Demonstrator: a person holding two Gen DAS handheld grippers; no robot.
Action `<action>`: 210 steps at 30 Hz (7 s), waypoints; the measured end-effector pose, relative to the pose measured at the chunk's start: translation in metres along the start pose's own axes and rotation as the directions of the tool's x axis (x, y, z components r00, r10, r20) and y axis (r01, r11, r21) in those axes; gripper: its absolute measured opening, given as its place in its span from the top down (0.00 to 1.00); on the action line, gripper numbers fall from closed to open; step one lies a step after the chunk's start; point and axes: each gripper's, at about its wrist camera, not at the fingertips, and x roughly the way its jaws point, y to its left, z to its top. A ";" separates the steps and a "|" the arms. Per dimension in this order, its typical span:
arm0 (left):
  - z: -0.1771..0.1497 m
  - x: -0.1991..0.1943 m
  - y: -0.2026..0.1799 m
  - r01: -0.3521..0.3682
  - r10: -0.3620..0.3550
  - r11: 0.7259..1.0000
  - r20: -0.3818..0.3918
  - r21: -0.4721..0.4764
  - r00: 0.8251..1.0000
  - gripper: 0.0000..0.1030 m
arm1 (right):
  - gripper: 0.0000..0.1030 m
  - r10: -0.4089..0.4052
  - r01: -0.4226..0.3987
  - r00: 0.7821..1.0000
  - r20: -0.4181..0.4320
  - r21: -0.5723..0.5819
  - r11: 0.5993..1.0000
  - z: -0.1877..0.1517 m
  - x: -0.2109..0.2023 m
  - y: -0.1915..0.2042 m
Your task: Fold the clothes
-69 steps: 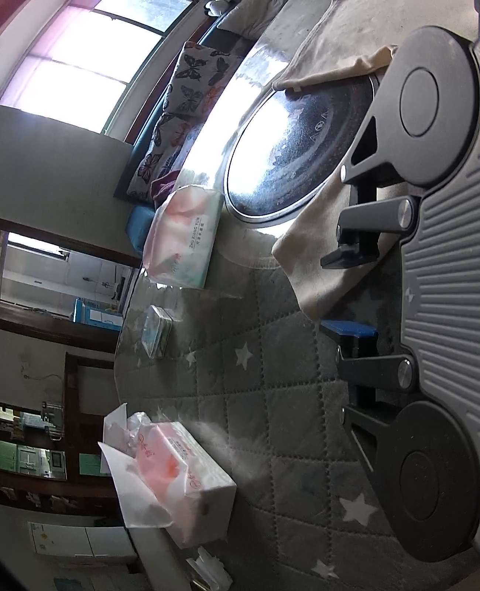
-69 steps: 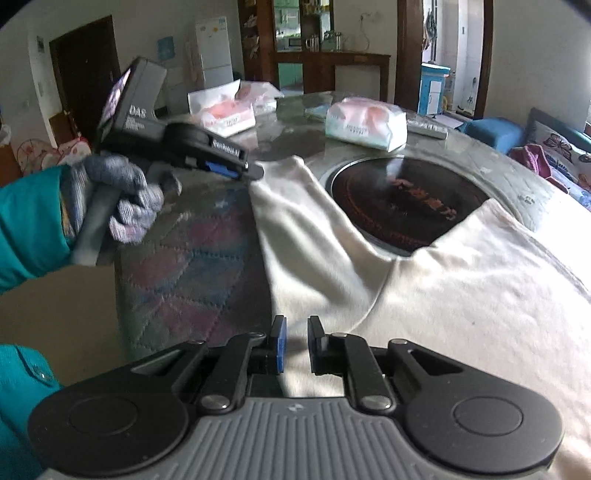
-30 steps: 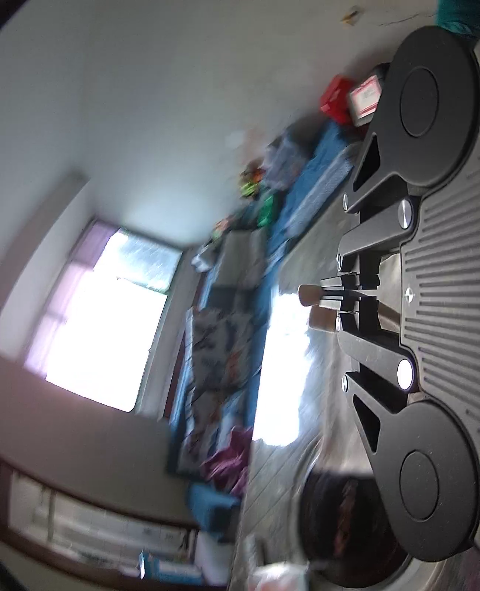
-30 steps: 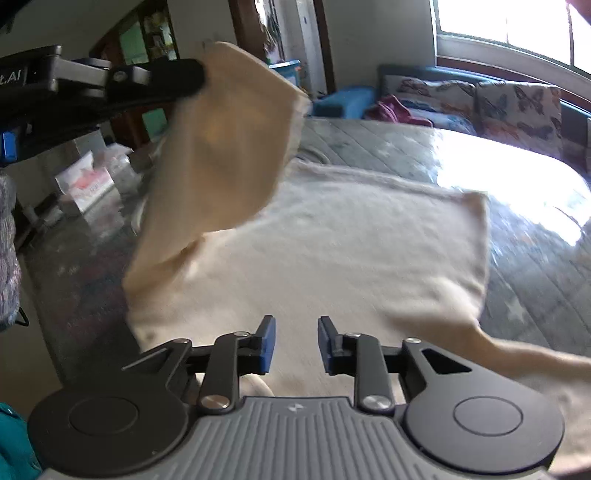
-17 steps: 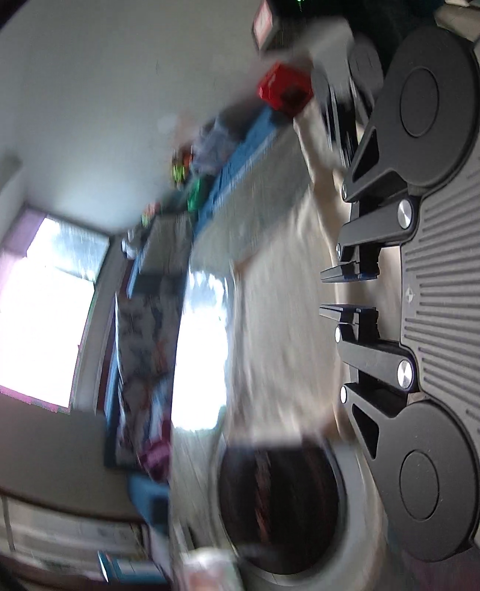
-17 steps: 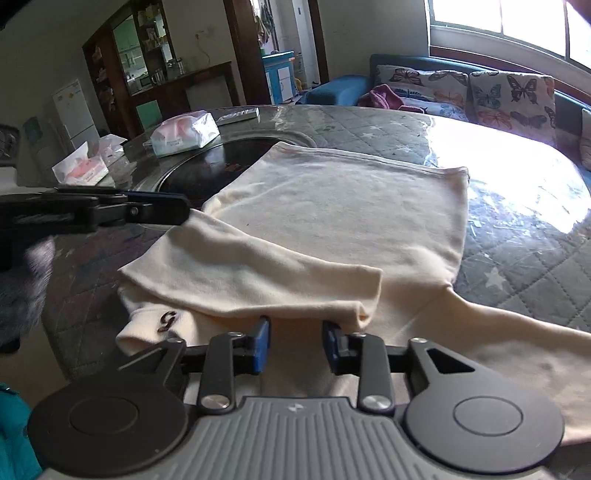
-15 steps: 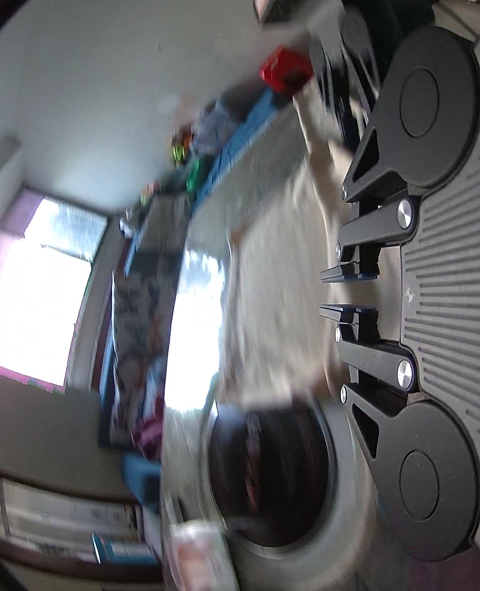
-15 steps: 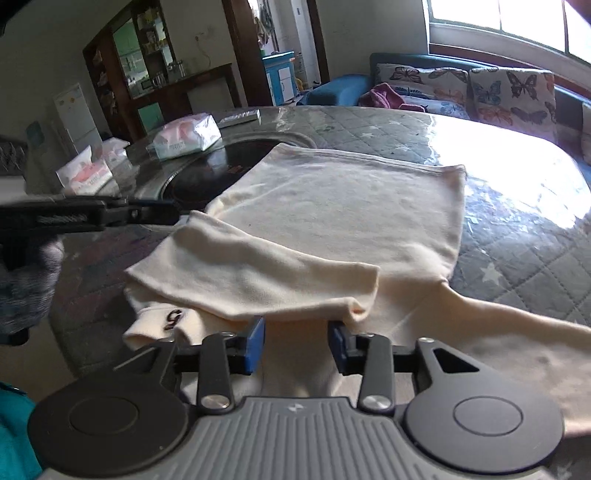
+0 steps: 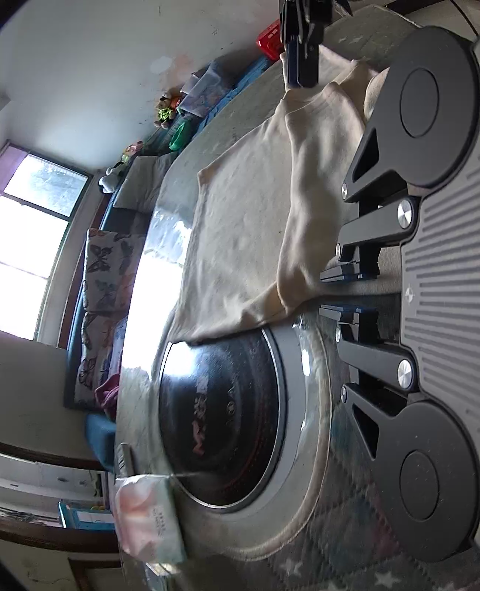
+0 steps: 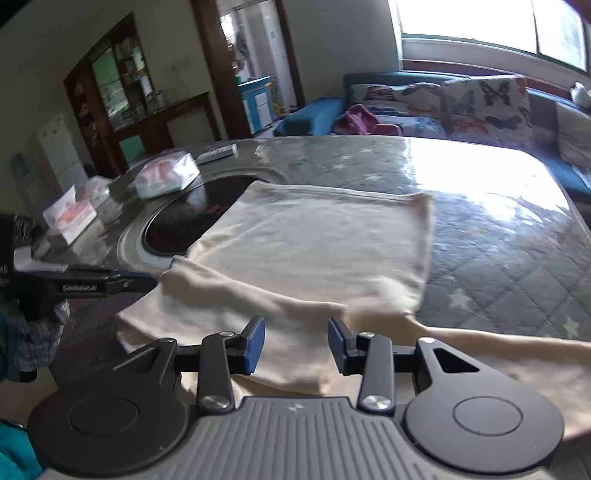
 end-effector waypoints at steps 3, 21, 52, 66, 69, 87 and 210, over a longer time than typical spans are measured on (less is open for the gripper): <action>-0.001 0.003 -0.001 0.005 -0.005 1.000 -0.005 -0.004 1.000 0.90 | 0.63 0.013 -0.014 1.000 -0.007 -0.038 0.999 0.001 0.012 0.011; 0.027 0.007 -0.022 0.020 -0.024 0.996 0.053 0.083 0.998 0.96 | 0.64 -0.035 0.035 0.999 -0.019 -0.030 0.999 0.001 0.037 0.007; 0.004 0.020 -0.088 0.087 -0.094 0.957 0.012 0.277 0.996 0.88 | 0.68 -0.112 0.114 0.993 0.047 -0.033 0.993 -0.039 -0.009 0.012; 0.002 0.039 -0.134 0.161 -0.158 0.920 -0.038 0.358 0.987 0.77 | 0.68 -0.525 0.486 0.851 0.008 0.365 0.794 -0.079 -0.063 -0.116; 0.000 0.045 -0.143 0.164 -0.155 0.914 -0.052 0.371 0.986 0.73 | 0.68 -0.569 0.514 0.823 -0.003 0.431 0.742 -0.086 -0.069 -0.140; -0.007 0.058 -0.164 0.163 -0.142 0.897 -0.081 0.410 0.986 0.71 | 0.95 -0.628 0.523 0.776 0.054 0.501 0.690 -0.091 -0.083 -0.159; 0.004 0.007 -0.060 0.036 -0.047 0.959 0.036 0.280 0.998 0.87 | 0.74 -0.082 0.081 0.997 -0.004 -0.100 0.992 -0.009 0.021 0.015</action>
